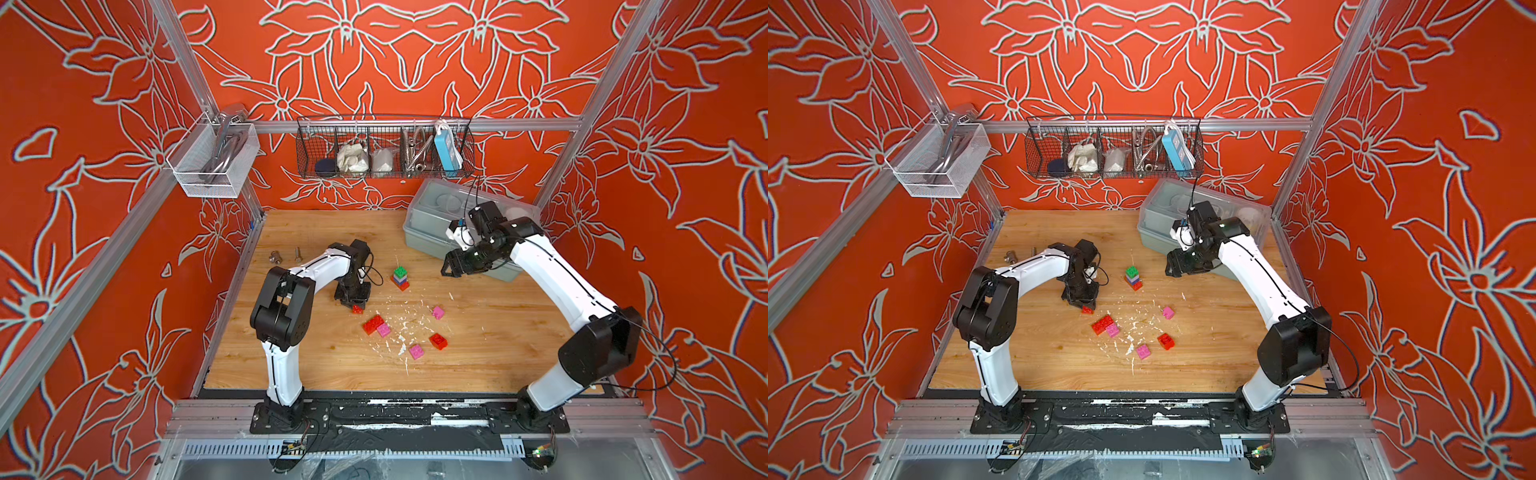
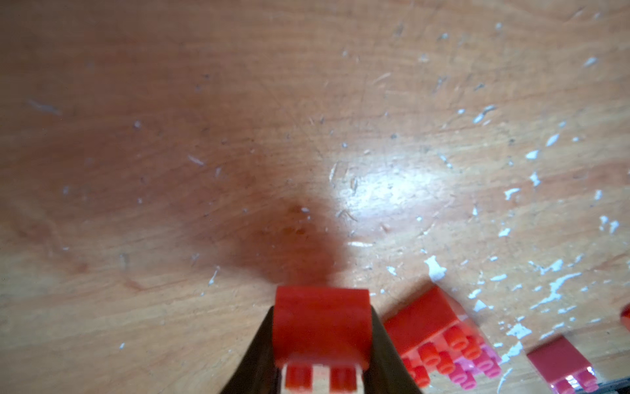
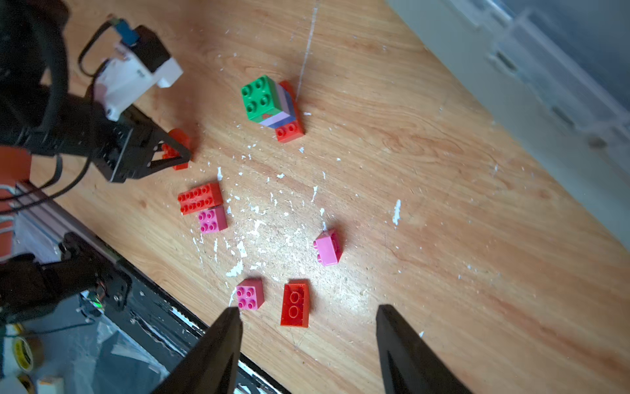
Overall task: Assemble the number 1 with lego
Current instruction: Place the lego brick at the center of the board, then pick up the lego brick from the center of the board.
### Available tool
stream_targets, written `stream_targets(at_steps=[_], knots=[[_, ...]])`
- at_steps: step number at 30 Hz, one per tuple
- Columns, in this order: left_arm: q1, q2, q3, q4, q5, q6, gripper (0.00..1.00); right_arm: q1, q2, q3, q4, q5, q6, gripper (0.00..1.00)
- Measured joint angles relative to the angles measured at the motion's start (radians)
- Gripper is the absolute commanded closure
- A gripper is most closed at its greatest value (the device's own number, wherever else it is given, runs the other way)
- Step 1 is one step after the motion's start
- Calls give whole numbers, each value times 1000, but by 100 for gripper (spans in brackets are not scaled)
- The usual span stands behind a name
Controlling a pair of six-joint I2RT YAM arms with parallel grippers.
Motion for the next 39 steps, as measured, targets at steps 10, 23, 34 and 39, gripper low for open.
stream_targets(at_steps=[10, 23, 34, 39], knots=[[7, 20, 71, -45, -21, 39, 44, 134, 29, 1, 80, -7, -137, 33], [150, -411, -159, -115, 89, -161, 63, 329, 212, 136, 157, -59, -134, 65], [274, -628, -341, -117, 188, -245, 65, 444, 410, 105, 315, -6, 26, 100], [296, -717, -389, -119, 214, -267, 65, 471, 452, 59, 402, 27, 69, 100]])
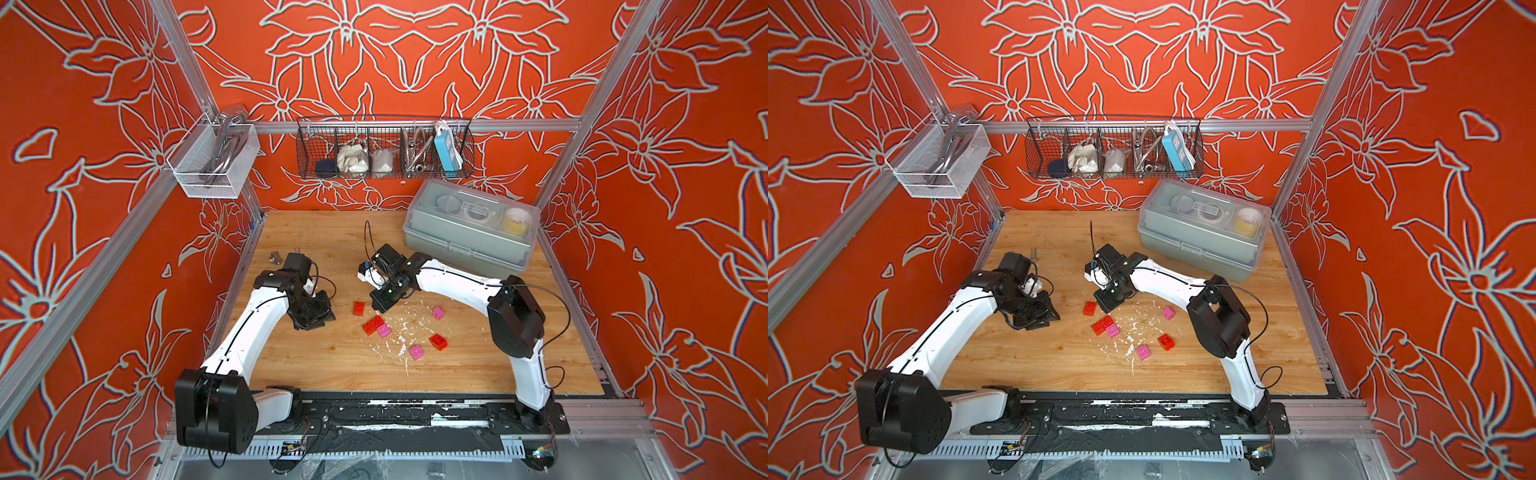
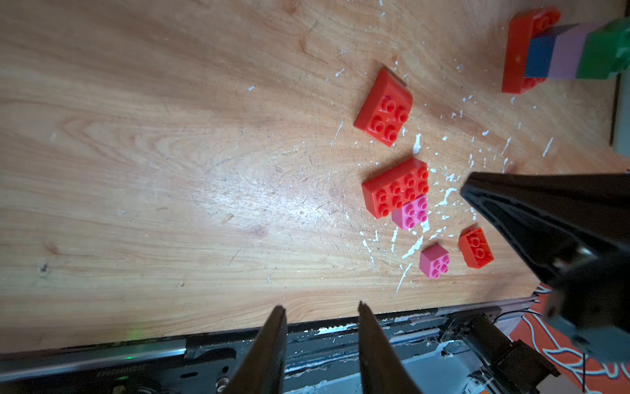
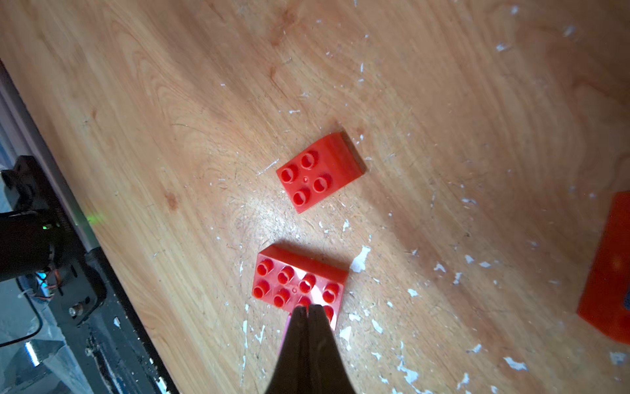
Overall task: Assemble the number 1 with lego
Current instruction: Pick up the lego brick from the center of the board.
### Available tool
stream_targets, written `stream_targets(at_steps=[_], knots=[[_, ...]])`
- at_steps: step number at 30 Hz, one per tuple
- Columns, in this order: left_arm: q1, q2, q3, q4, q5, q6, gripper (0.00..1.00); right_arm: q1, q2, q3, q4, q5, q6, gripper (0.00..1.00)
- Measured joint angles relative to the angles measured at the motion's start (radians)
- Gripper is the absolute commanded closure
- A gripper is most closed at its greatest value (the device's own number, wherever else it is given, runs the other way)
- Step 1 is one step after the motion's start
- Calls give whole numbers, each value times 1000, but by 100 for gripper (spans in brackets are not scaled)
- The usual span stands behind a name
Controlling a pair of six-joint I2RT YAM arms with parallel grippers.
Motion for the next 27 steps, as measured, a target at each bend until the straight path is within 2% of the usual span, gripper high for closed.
stream_targets(at_steps=[12, 19, 23, 27], knots=[[20, -72, -74, 11, 37, -80, 65, 19, 122, -4, 95, 31, 55, 100], [27, -97, -97, 25, 42, -102, 66, 53, 180, 75, 107, 29, 73, 100], [31, -104, -100, 31, 42, -109, 66, 69, 244, 174, 106, 26, 79, 91], [33, -104, -100, 36, 42, -109, 66, 73, 301, 282, 96, 18, 80, 73]])
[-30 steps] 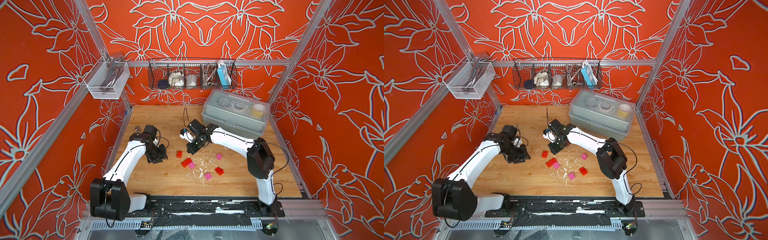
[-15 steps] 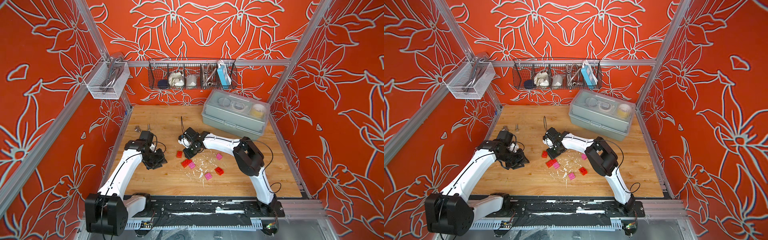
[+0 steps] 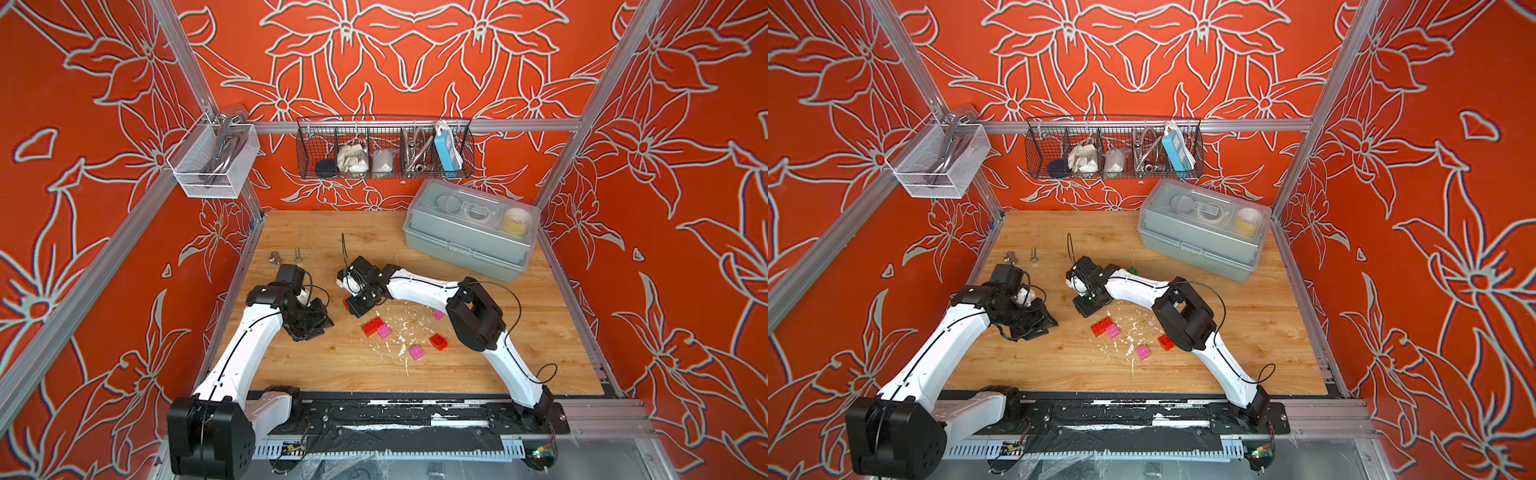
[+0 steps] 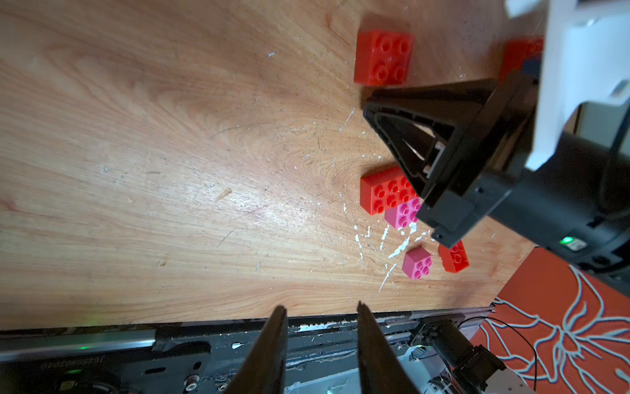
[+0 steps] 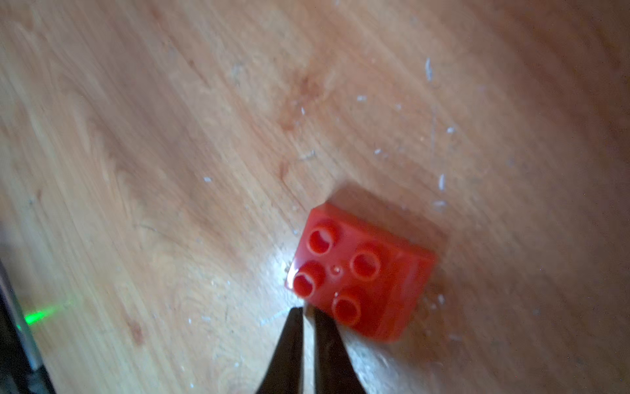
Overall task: Assemble the number 1 with lego
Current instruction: Pick up the lego brick from the center of the board.
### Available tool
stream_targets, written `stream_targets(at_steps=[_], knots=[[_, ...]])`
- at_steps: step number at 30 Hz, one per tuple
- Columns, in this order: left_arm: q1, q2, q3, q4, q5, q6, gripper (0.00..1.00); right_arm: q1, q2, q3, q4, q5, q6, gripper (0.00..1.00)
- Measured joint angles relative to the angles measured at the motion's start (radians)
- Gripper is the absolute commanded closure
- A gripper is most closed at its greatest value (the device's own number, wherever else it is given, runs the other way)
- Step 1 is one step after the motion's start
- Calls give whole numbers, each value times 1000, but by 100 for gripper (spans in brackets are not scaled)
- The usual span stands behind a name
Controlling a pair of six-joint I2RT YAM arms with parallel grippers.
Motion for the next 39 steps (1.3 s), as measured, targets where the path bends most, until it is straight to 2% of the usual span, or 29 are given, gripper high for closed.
stream_targets(at_steps=[2, 5, 7, 15, 18, 21, 28, 39], knots=[[0, 0, -2, 5, 0, -2, 66, 0, 14, 48, -18, -3, -13, 60], [1, 0, -2, 8, 0, -3, 64, 0, 0, 75, -37, -9, -60, 36], [5, 0, -2, 10, -2, -3, 63, -3, -28, 68, -48, -6, -100, 30], [8, 0, -2, 7, -5, -8, 62, -39, -111, 35, -71, -40, -328, 29], [8, -2, -2, 8, -5, -14, 62, -61, -88, 55, -88, -76, -405, 30], [8, -11, -9, 19, 0, -19, 62, -80, -12, 149, -99, -136, -449, 30], [8, -23, -42, 32, 17, -26, 62, -87, 173, 332, -113, -249, -457, 28], [8, -26, -34, 34, 31, -25, 62, -83, 207, 329, -135, -264, -457, 33]])
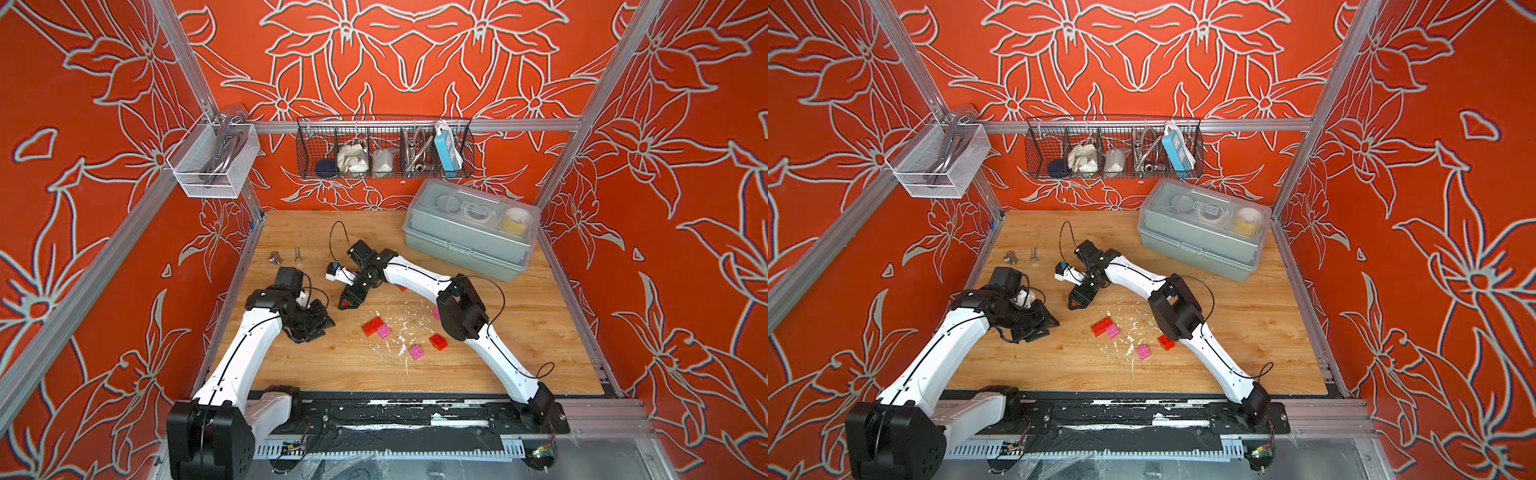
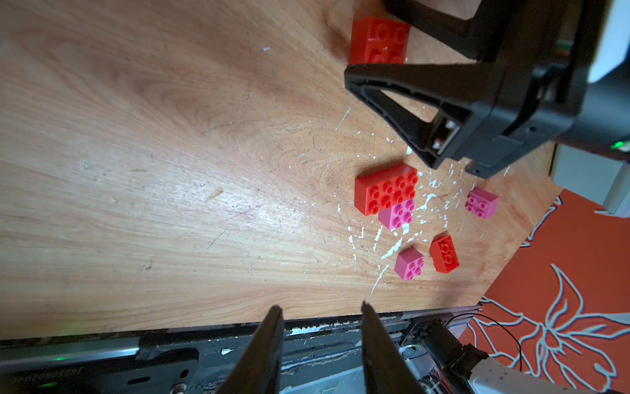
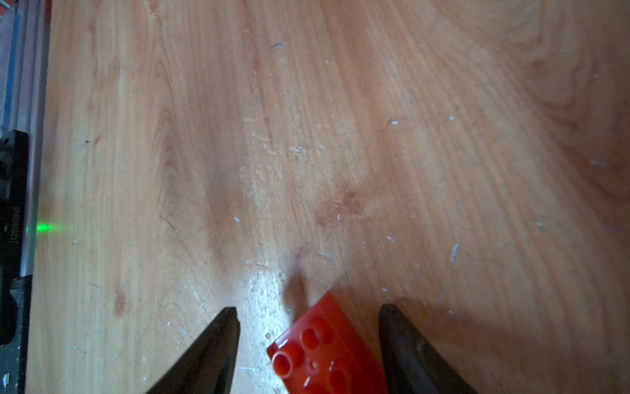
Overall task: Assemble the number 1 with lego
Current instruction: Pick up the lego brick from the center of the board.
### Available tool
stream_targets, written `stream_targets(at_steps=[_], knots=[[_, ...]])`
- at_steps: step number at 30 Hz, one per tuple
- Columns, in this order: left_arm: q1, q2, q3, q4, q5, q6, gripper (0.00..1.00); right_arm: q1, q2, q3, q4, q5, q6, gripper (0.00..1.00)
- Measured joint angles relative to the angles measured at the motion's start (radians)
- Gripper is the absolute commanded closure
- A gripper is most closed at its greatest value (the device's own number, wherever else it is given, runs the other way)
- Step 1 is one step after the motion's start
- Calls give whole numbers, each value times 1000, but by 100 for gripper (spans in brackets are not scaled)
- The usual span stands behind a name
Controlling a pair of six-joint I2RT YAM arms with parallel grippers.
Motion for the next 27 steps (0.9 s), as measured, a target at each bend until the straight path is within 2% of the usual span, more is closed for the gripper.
stream_targets(at_steps=[12, 18, 24, 27], knots=[[1, 0, 5, 1, 3, 3, 62, 0, -112, -202, 69, 7, -4, 32], [1, 0, 5, 1, 3, 3, 62, 2, -152, -281, 138, 69, 7, 46], [1, 0, 5, 1, 3, 4, 62, 6, -164, -317, 206, 119, 18, 50], [2, 0, 5, 1, 3, 4, 62, 8, -171, -340, 243, 140, 28, 60]])
